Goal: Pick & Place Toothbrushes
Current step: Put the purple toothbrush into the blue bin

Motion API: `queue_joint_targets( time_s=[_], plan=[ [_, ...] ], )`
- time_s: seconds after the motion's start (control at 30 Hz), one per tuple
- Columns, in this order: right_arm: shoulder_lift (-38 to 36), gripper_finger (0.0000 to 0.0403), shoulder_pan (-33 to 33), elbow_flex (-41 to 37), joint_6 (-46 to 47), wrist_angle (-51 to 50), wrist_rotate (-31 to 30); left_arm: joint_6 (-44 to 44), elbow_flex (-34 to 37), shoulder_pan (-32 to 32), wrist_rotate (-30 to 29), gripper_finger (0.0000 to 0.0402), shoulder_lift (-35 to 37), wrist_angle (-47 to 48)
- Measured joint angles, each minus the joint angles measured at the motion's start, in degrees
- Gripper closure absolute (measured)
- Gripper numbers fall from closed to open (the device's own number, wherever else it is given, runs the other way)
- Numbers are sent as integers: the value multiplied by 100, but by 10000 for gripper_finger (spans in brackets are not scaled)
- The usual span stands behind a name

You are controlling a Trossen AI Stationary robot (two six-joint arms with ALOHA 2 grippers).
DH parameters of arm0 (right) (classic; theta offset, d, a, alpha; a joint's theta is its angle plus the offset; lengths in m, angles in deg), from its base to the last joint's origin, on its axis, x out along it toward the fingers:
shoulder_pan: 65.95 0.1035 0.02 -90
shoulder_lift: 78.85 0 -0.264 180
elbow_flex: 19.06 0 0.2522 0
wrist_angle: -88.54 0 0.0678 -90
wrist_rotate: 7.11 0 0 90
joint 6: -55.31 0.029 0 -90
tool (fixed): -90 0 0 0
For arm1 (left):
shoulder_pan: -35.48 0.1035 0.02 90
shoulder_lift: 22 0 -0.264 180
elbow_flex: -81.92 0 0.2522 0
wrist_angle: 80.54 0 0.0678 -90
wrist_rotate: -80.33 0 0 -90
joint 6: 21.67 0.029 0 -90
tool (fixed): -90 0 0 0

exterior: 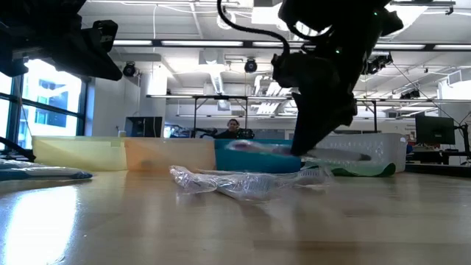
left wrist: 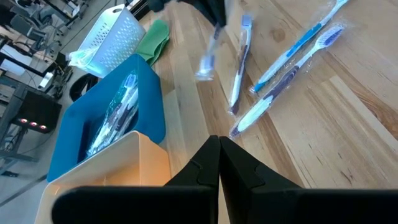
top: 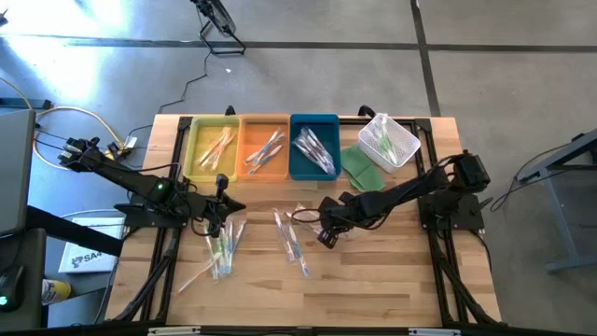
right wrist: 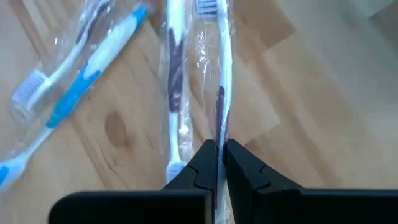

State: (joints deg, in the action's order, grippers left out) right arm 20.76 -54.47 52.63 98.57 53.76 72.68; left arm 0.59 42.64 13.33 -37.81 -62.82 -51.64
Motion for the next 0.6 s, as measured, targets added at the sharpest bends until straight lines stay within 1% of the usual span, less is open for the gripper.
queue_joint_targets(
  time_s=[0.2, 0.4, 0.5, 0.6],
  plan=[
    [-474, 393, 1, -2, 2, -51, -377, 0, 0, 2, 0, 398, 0, -6],
    [-955, 393, -29, 2, -1, -43, -1093, 0, 0, 0, 0, 398, 0, -2],
    [-1143, 393, -143, 2, -11, -9, -1403, 0, 0, 0, 0, 398, 0, 0],
    [-1308, 393, -319, 2, -245, 187, -1743, 0, 0, 0, 0, 398, 0, -1]
  ],
)
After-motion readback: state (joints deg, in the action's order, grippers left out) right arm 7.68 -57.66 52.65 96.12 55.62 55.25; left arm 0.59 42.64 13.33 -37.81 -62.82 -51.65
